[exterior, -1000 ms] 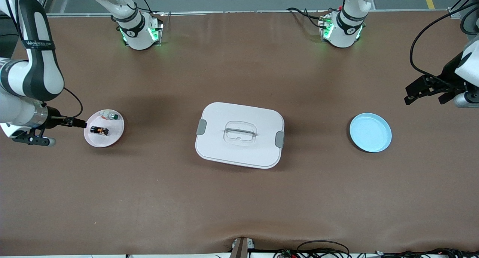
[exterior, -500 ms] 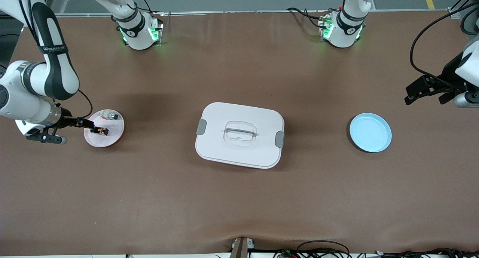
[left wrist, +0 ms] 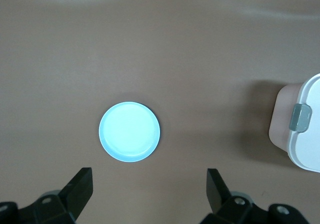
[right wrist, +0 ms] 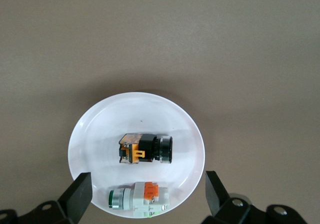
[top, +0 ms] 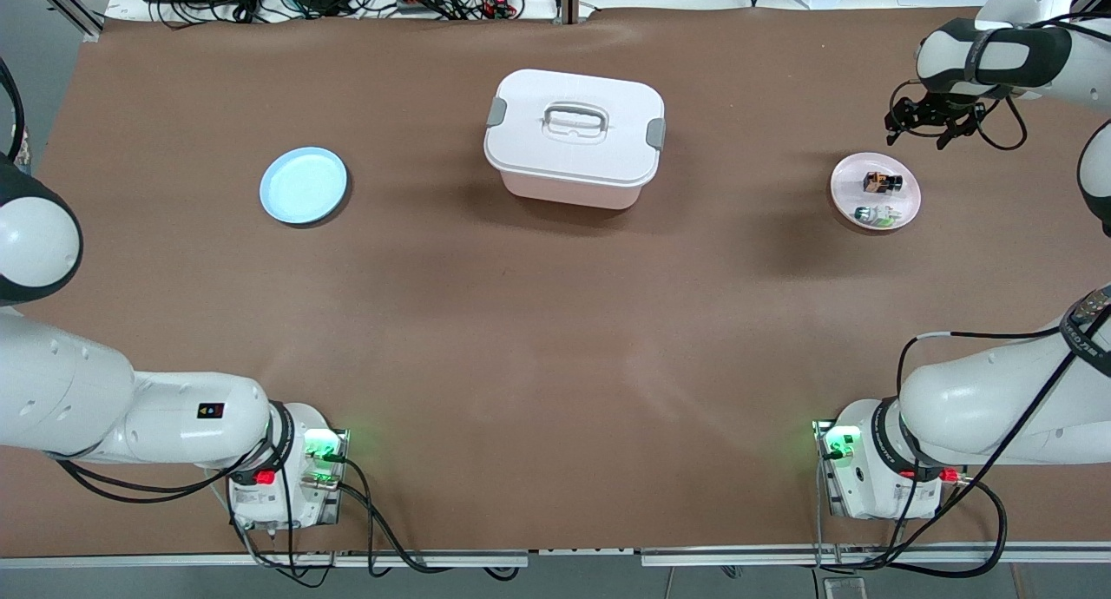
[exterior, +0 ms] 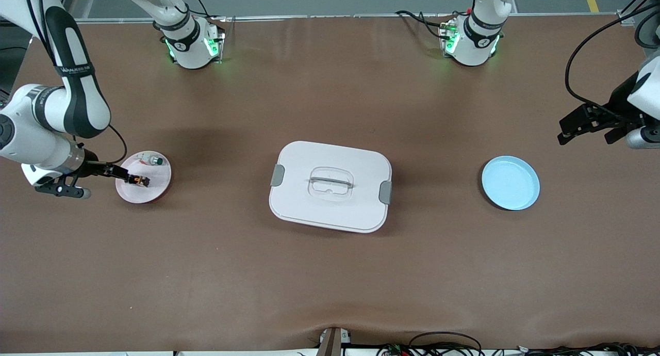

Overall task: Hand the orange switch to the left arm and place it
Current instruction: 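Lower the right gripper and close it on the black-and-orange switch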

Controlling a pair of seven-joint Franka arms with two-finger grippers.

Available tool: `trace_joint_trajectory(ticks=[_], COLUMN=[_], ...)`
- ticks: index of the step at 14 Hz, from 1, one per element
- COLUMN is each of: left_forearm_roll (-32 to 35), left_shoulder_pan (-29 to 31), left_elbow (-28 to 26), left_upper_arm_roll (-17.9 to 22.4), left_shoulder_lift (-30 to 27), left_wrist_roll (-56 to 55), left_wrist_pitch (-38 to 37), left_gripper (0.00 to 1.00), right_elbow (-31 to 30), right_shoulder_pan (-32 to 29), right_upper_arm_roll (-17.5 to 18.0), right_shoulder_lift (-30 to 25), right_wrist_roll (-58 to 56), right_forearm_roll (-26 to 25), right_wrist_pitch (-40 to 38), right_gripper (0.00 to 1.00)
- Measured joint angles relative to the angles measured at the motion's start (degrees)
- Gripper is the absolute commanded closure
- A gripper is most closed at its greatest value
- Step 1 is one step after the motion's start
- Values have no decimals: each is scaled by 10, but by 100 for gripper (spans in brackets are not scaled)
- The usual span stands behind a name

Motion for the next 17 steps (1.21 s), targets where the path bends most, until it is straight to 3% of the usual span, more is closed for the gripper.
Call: trace_joint_trajectory(ticks=[17], left_forearm_roll=[0], left_shoulder_pan=[1], left_elbow=[0], left_upper_arm_roll=[1], left_shoulder_lift=[3], left_wrist_roll=[0], left_wrist_pitch=[0], left_gripper=[0], right_elbow=[-32], right_shoulder_pan=[6], right_upper_arm_roll=[4], right_shoulder_lift=[69], right_wrist_roll=[28], right_forearm_roll=[0], right_wrist_pitch=[86], right_gripper=[0])
